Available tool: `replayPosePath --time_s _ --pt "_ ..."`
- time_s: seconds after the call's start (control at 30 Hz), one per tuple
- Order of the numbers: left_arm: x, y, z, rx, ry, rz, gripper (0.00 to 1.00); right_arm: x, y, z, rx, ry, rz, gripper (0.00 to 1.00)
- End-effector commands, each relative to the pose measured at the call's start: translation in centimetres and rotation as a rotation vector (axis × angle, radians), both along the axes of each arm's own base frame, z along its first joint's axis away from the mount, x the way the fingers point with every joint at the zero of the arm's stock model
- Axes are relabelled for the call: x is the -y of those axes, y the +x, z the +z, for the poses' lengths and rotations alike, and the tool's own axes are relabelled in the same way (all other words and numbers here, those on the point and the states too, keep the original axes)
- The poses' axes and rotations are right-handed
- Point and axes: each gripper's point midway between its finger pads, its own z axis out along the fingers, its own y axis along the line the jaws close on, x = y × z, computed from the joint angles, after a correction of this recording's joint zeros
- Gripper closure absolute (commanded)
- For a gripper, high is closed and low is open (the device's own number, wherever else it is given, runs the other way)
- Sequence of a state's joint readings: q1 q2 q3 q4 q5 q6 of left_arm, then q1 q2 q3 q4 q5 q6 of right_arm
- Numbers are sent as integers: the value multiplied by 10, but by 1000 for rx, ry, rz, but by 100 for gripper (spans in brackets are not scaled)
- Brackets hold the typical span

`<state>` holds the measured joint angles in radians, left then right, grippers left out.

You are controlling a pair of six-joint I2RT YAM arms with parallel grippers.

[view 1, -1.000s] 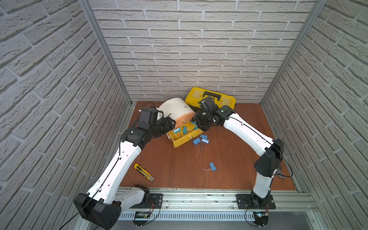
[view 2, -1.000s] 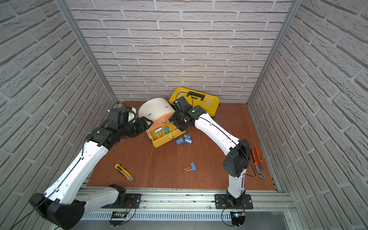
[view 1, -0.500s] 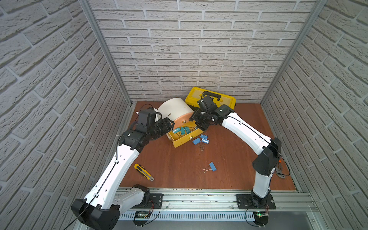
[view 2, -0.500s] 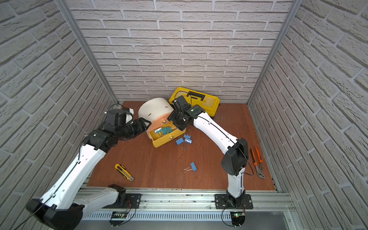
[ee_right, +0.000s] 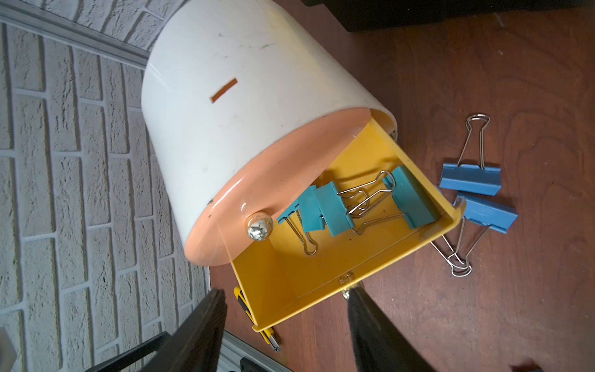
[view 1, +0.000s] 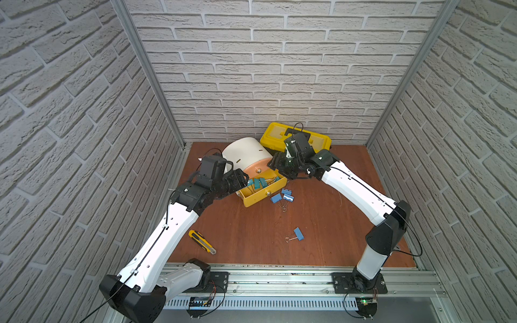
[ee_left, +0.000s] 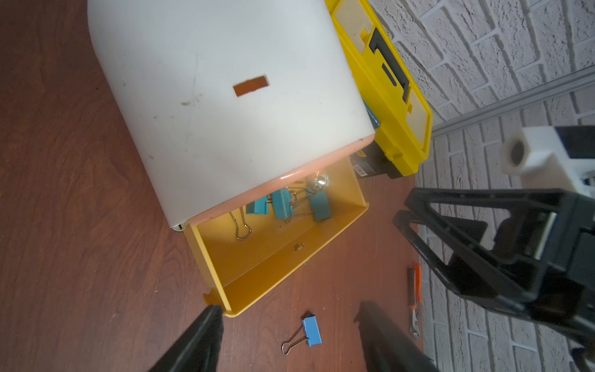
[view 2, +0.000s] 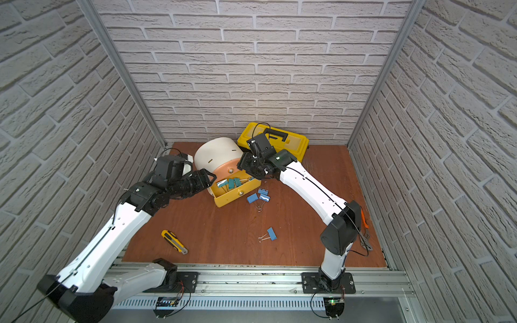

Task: Put the binder clips in the drawer according to color
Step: Place the binder clip in the drawer, then close the drawer in the storage box.

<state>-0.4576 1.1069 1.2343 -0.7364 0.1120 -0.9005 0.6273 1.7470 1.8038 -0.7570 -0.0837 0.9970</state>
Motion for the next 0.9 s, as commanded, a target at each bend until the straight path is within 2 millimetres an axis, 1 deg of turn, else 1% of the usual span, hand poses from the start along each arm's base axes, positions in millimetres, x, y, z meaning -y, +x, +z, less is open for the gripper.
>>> replayPosePath --time_s 0.0,0.13,0.37,0.5,0.67,0.87 --pt "3 -1 7 32 29 2 29 4 0 27 131 18 49 38" --pt "10 -6 1 26 41 -3 29 14 -5 27 179 2 52 38" --pt "20 -21 -15 5 58 -9 29 25 -16 15 197 0 87 44" --pt "20 -32 -27 -17 64 -1 30 29 -23 3 187 -4 109 49" --pt "12 -46 -43 -44 69 26 30 36 -32 -22 150 -16 119 54" --pt "3 -62 -63 -88 73 52 32 45 -41 -50 103 -19 115 58"
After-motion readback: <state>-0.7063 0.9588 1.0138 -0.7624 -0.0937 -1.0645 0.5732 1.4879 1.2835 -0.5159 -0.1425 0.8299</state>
